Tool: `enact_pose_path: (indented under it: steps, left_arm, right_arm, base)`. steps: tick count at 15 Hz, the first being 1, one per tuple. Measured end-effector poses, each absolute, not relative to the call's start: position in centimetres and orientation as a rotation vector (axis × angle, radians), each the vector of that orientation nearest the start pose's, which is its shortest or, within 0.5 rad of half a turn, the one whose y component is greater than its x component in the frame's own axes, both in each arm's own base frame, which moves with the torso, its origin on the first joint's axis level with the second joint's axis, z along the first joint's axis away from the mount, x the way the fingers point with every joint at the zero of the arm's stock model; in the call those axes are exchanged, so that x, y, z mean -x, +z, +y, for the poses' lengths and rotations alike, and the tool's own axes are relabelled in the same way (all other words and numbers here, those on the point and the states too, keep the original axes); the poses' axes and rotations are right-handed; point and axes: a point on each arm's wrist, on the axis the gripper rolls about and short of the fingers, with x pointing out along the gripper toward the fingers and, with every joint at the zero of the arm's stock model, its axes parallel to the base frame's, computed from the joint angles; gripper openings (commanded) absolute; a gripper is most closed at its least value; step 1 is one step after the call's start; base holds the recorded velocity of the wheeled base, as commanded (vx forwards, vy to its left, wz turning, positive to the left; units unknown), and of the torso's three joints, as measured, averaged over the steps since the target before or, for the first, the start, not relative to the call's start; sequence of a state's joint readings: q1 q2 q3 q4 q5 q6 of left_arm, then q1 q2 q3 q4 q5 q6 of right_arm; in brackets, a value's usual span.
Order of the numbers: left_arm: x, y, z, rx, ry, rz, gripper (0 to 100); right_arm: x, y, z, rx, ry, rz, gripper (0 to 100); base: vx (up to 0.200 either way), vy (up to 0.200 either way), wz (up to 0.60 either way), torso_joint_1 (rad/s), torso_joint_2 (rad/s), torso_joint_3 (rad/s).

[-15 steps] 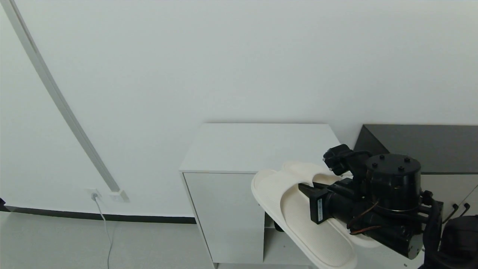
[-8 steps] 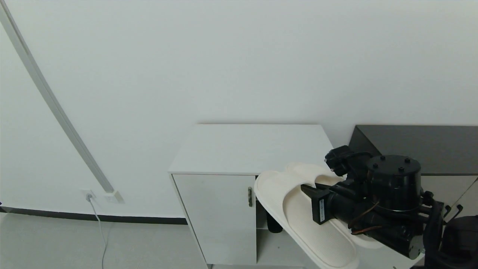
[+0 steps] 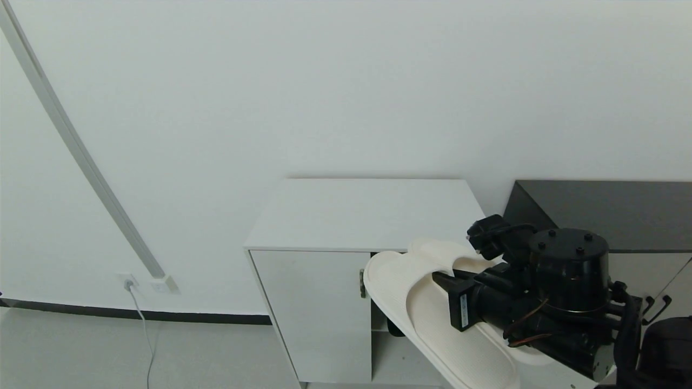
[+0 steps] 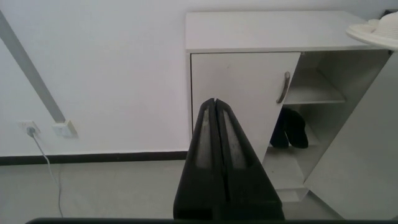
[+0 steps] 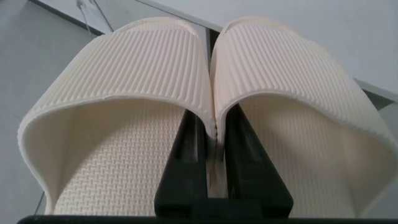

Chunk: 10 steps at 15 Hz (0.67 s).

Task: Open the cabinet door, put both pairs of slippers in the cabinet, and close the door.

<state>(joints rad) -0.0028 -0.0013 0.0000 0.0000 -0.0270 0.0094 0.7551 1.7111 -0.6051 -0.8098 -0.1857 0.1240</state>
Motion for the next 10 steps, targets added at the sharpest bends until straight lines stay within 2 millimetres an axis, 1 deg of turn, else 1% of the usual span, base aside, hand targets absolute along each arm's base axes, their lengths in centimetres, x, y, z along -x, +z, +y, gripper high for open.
enact_pose_path:
  steps: [5,10]
  left_arm:
    - [2.29,7.55,-0.05,-0.009,-0.03,-0.001,0]
    - [2.29,7.55,-0.05,-0.009,-0.03,-0.001,0]
  right_arm:
    - [-21.0,14.54,19.16,0.014,0.55,0.277,0]
    - [-20.8,14.15,19.04,0.031,0.552,0.285,0]
  base:
    - [0.0,0.0,0.0,-0.15,0.35,0.188]
    - [0.0,0.0,0.0,-0.169,0.38,0.209]
